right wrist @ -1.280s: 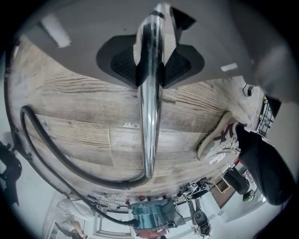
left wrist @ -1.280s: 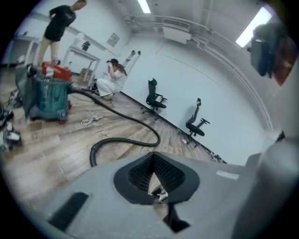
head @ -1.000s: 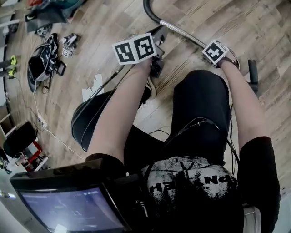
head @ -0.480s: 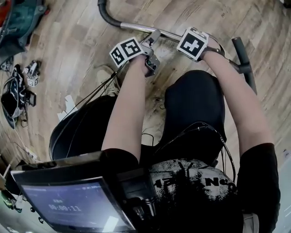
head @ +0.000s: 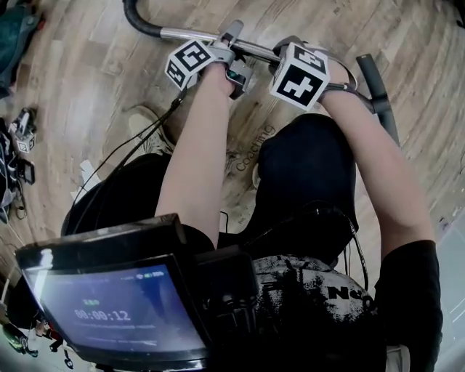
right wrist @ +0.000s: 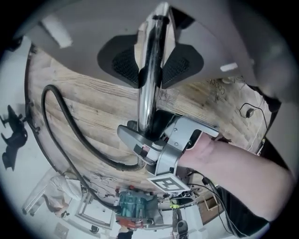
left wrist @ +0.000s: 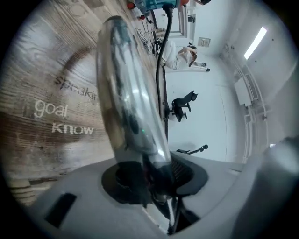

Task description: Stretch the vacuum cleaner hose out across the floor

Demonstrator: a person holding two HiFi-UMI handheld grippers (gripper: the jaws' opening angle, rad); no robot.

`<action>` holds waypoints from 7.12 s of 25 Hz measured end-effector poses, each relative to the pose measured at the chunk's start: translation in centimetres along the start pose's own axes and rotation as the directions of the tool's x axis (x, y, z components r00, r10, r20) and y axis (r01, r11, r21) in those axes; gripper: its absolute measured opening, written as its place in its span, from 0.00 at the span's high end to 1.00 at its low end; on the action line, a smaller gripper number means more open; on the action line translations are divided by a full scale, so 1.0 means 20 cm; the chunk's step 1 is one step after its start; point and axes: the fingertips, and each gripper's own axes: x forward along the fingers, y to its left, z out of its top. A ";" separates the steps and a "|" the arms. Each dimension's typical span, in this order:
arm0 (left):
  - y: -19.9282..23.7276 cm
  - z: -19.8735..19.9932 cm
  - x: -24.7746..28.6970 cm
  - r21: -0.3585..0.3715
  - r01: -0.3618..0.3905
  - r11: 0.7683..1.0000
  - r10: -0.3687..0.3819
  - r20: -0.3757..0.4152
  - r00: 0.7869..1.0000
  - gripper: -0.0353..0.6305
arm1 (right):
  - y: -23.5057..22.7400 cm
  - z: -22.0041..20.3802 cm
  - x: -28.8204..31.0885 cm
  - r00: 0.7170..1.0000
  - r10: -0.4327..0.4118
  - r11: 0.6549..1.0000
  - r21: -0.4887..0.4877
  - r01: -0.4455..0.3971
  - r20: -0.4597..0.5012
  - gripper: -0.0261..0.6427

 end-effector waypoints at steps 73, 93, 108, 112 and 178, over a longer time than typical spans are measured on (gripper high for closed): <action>-3.28 -0.28 -1.00 0.275 0.035 0.961 -0.063 0.093 0.994 0.89 | 0.58 0.09 -2.74 0.978 0.070 0.956 0.267 -0.122 0.196 0.87; -3.81 -0.68 -1.40 0.423 0.131 0.897 -0.169 0.053 0.984 0.89 | 0.83 0.01 -3.19 0.942 -0.238 0.936 0.316 0.156 0.237 0.87; -3.79 -0.81 -1.62 0.400 0.302 0.865 -0.290 -0.091 0.953 0.88 | 1.14 0.02 -3.21 0.957 -0.182 0.929 0.360 0.091 0.227 0.87; -3.76 -0.92 -1.61 0.399 0.286 0.871 -0.261 -0.116 0.958 0.89 | 1.23 -0.04 -3.21 0.958 -0.174 0.912 0.404 0.069 0.229 0.87; -3.32 -2.93 -2.61 0.350 0.093 0.932 -0.182 0.228 0.957 0.89 | 2.81 -1.71 -3.45 0.957 0.015 0.997 0.068 -0.036 0.291 0.85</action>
